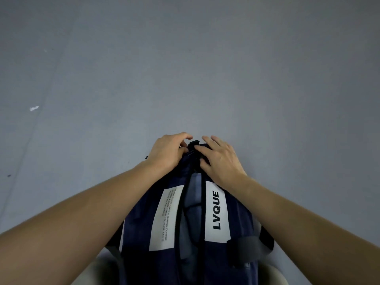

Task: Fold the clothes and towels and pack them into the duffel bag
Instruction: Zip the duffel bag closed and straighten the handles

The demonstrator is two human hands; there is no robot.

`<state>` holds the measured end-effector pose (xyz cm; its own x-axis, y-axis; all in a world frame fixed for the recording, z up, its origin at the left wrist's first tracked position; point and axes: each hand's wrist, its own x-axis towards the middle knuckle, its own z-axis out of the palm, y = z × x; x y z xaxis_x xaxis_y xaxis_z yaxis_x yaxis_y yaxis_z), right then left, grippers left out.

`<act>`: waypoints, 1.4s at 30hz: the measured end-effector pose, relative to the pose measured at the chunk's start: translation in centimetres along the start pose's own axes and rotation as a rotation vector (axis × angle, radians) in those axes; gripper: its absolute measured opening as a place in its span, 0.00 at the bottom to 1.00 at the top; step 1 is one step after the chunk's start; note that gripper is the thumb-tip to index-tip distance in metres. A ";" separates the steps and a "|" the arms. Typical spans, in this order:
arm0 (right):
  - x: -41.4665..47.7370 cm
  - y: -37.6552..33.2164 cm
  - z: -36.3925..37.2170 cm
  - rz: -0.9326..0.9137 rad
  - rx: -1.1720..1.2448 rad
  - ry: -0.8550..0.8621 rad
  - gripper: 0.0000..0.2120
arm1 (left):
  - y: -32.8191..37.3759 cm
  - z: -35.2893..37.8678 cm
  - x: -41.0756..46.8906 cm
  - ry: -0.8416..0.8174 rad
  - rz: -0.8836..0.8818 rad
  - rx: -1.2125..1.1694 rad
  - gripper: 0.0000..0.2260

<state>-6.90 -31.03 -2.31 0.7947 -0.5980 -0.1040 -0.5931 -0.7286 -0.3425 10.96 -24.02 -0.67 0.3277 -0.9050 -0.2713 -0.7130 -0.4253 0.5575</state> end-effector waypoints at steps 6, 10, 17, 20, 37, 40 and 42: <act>0.8 -0.9 0.5 -0.059 -0.093 0.329 0.14 | 0.3 -1.2 -0.4 0.103 -0.030 -0.208 0.12; 1.9 -2.1 0.3 -0.065 -0.120 0.405 0.09 | 0.1 -2.3 -0.7 0.132 -0.032 -0.261 0.11; 2.2 -2.9 -0.5 -0.066 0.017 0.381 0.06 | -0.6 -2.3 -1.0 0.201 0.099 -0.121 0.12; 1.8 -2.6 -1.3 -0.090 0.023 0.389 0.02 | -1.1 -2.0 -0.8 0.229 0.153 -0.024 0.16; -10.5 -6.3 -3.6 -0.065 -0.015 0.278 0.07 | -1.2 -1.8 -7.0 0.141 0.433 0.381 0.24; -12.6 -7.6 -4.8 0.033 0.076 0.255 0.09 | -1.2 -2.4 -11.2 0.018 0.528 0.514 0.27; -13.8 -8.4 -5.8 0.132 0.118 0.211 0.10 | -0.3 -3.4 -13.6 -0.034 0.539 0.561 0.26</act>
<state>-13.62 -18.56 7.45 0.6598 -0.7505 0.0378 -0.6608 -0.6034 -0.4463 8.86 -11.59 5.51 -0.1660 -0.9806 -0.1047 -0.9784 0.1505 0.1417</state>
